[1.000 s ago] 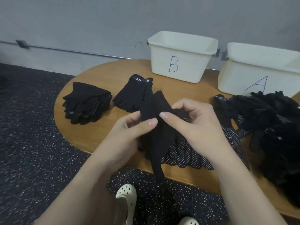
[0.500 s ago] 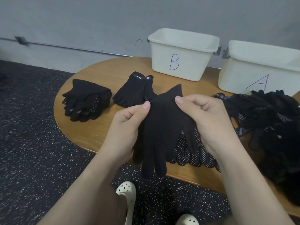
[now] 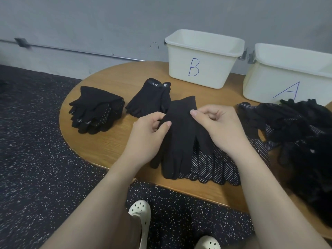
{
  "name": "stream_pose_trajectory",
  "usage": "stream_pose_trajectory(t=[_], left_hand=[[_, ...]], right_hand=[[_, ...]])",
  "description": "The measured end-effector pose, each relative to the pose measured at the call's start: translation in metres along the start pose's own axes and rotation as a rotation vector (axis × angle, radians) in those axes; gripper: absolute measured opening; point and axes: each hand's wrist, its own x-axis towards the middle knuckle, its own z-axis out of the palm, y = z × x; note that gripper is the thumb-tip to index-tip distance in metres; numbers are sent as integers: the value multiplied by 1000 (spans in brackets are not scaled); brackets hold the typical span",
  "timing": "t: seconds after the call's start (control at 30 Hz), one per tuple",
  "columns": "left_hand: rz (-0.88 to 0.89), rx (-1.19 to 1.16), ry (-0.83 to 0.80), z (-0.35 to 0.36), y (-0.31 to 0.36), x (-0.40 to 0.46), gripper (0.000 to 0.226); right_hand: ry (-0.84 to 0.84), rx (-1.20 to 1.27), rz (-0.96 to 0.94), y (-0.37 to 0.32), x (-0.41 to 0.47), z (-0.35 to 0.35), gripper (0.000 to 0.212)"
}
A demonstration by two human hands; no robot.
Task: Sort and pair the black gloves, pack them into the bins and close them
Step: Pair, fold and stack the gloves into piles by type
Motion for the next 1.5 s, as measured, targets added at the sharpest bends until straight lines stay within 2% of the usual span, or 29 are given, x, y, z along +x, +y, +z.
stream_pose_trajectory(t=[0.13,0.23,0.47,0.7,0.8,0.9,1.03,1.23,1.5], left_hand=[[-11,92,97,6,-4,8,15],[-41,124,123,9,-6,12,13],[-88,334,132,14,-13,17,10],[-118,431,100,17,-15,16,15],[-124,470,106,19,-14,16,12],[-122,546,109,23,-14,16,20],[-83,585,113,26,-15,11,32],[37,590,154,26,-16,6,42],[112,664,143,24,-24,7,33]], right_hand=[[-48,-32,18,5,9,3,25],[-18,-101,18,12,14,2,25],[-41,-239,69,22,21,3,27],[-103,-380,150,26,16,0,30],[-121,-442,172,28,13,-1,24],[-53,-518,185,30,12,3,17],[62,-591,216,32,13,12,22],[88,-663,193,34,11,17,15],[94,-570,193,39,11,12,20]])
